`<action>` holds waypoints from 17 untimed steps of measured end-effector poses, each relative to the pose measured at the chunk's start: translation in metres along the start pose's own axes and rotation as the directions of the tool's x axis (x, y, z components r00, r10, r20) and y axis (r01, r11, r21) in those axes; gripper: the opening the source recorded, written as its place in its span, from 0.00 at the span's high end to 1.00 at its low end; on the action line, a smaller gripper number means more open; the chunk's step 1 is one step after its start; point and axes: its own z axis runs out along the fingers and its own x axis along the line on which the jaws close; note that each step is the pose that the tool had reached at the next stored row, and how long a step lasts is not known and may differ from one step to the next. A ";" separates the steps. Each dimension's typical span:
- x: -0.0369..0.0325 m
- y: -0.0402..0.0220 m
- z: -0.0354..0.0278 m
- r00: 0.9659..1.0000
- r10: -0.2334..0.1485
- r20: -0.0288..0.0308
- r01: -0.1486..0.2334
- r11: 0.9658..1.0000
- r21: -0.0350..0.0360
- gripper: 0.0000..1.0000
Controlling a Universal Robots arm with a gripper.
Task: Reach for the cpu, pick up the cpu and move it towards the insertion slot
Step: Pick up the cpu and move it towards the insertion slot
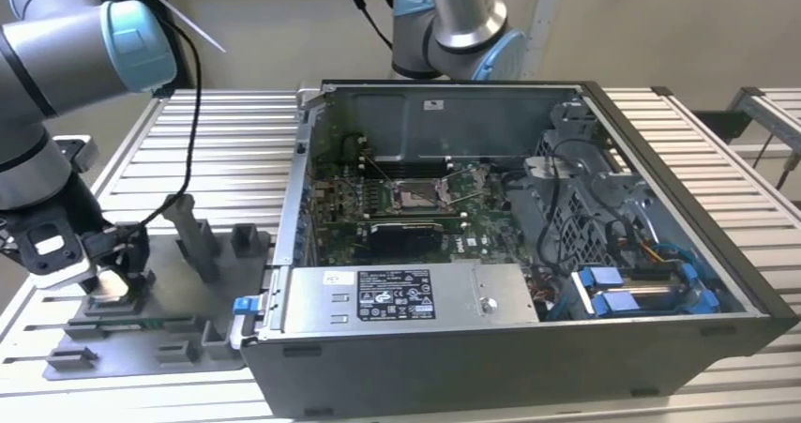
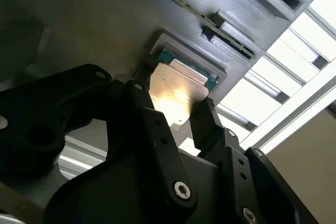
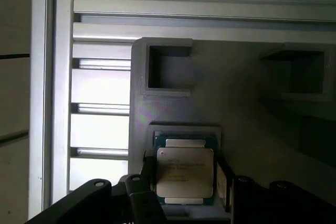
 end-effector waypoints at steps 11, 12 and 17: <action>-0.0001 0.0008 -0.0239 1.000 0.000 0.000 0.000 1.000 0.000 1.00; -0.0001 0.0009 -0.0256 1.000 0.000 0.000 0.000 1.000 0.000 1.00; -0.0001 0.0011 -0.0315 1.000 0.000 0.000 0.000 1.000 0.000 1.00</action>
